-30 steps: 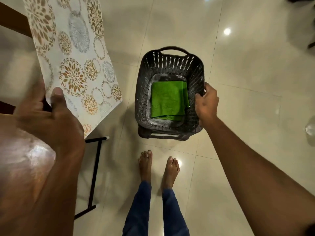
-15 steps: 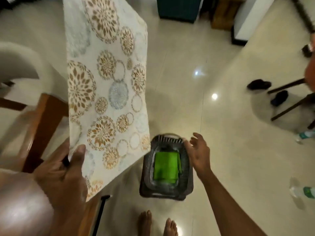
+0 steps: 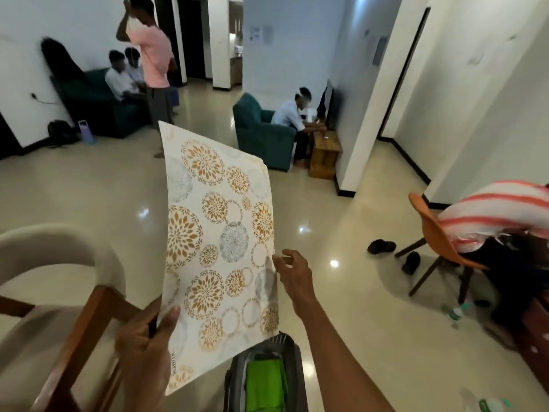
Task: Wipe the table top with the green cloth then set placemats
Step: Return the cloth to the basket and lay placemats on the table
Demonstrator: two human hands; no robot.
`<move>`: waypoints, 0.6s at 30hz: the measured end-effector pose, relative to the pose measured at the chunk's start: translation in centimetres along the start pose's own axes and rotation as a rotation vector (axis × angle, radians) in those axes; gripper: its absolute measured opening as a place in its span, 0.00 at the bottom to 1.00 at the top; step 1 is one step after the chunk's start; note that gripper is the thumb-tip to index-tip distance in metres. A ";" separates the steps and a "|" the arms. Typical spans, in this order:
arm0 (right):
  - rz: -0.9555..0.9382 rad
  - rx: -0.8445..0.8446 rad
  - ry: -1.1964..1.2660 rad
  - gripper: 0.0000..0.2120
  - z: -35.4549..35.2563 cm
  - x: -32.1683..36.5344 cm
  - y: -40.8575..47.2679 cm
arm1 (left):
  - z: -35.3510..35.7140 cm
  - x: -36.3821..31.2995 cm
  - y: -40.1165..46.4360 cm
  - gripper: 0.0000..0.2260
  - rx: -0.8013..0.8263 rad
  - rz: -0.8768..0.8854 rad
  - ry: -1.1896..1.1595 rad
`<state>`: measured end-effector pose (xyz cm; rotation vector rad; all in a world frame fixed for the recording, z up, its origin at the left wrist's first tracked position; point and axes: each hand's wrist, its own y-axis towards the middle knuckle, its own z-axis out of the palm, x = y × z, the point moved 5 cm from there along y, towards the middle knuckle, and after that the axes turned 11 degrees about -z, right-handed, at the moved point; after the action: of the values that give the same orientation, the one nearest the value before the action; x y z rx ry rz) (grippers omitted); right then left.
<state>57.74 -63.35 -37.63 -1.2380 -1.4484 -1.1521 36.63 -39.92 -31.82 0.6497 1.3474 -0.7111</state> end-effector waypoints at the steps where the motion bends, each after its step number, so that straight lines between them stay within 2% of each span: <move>1: 0.015 -0.006 0.015 0.23 -0.3 0.0 -0.1 | -0.1 -0.2 0.1 0.16 0.006 -0.010 -0.008; 4: 0.011 -0.023 0.027 0.20 -0.9 0.3 -0.5 | -0.5 0.0 0.5 0.15 0.009 -0.029 -0.033; 8: 0.000 -0.064 0.087 0.16 -1.2 0.2 -0.7 | -1.4 0.3 0.7 0.23 -0.018 -0.022 -0.010; 10: -0.012 -0.067 0.110 0.12 -0.9 0.2 -0.8 | -1.8 0.2 0.4 0.23 -0.012 -0.036 0.033; 14: -0.062 -0.102 0.128 0.12 -0.1 -0.1 -1.6 | -3.2 0.7 0.0 0.18 -0.038 -0.026 0.171; 18: -0.137 -0.108 0.114 0.15 1.4 0.1 -2.0 | -4.6 1.6 0.3 0.06 -0.050 -0.128 0.299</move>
<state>55.70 -62.10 -37.98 -1.1401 -1.4186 -1.3863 34.11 -36.29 -33.99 0.6526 1.6893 -0.6989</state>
